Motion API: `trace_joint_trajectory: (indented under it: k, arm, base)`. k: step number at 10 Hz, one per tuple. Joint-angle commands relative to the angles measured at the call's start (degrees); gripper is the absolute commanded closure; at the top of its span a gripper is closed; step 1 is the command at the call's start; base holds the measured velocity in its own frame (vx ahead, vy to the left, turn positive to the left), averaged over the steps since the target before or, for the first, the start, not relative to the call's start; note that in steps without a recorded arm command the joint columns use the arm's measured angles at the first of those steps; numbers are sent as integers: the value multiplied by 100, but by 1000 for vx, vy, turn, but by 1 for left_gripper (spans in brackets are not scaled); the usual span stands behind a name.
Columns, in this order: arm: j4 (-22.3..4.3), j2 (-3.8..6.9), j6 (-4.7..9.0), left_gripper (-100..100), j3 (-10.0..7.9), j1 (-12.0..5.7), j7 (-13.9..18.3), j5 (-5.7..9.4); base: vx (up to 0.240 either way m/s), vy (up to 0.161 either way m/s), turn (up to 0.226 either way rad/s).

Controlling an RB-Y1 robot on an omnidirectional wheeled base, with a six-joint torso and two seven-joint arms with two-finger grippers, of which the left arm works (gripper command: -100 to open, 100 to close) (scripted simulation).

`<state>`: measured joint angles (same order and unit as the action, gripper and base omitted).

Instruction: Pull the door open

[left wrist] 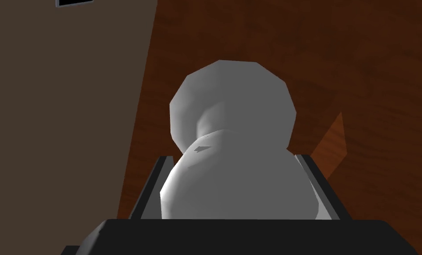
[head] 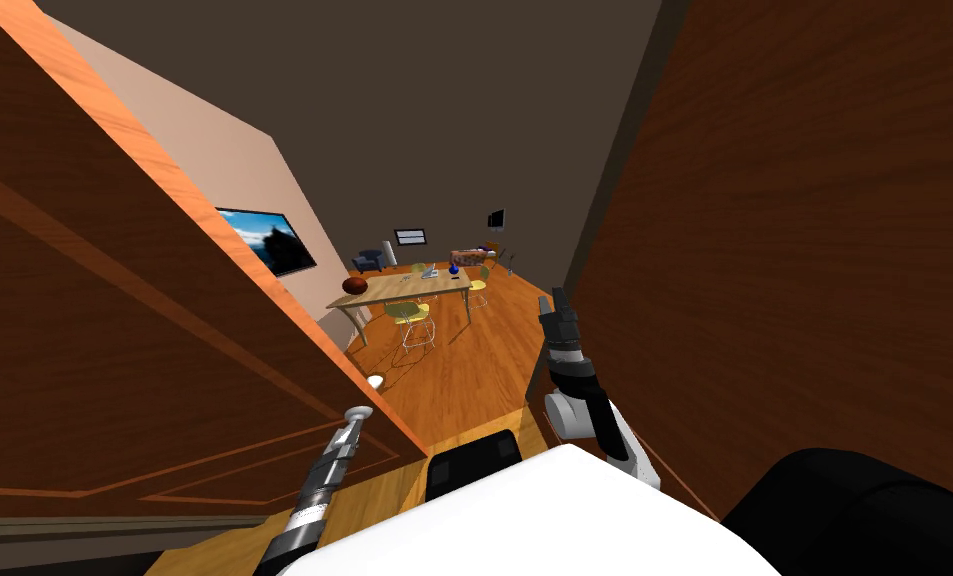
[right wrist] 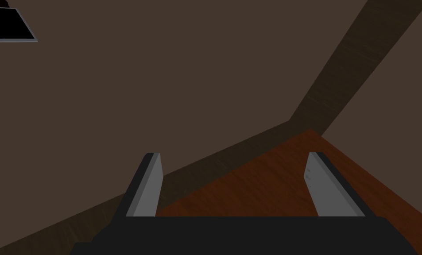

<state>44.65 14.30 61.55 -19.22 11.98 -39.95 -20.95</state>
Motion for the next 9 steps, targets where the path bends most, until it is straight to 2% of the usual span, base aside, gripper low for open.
trace_joint_trajectory:
  k: [1,2,3,4,5,7,8,9]
  arm:
    - [-45,-13,0,100,68,-31,266,90]
    - [-59,-7,-20,100,121,-59,415,183]
    - [-59,-7,-20,100,121,-59,491,183]
    - [-73,0,-39,100,174,-88,686,277]
    - [-73,0,-39,100,174,-88,716,277]
    - [-102,12,-78,100,280,-146,1086,464]
    - [-102,12,-78,100,280,-146,1167,464]
    - [-118,20,-100,100,340,-179,1376,571]
  base:
    - [-44,17,-39]
    - [-60,20,-67]
    - [-47,22,-29]
    - [-44,19,-49]
    - [-31,15,-27]
    - [-57,18,-63]
    - [-53,27,-31]
    - [-58,21,-48]
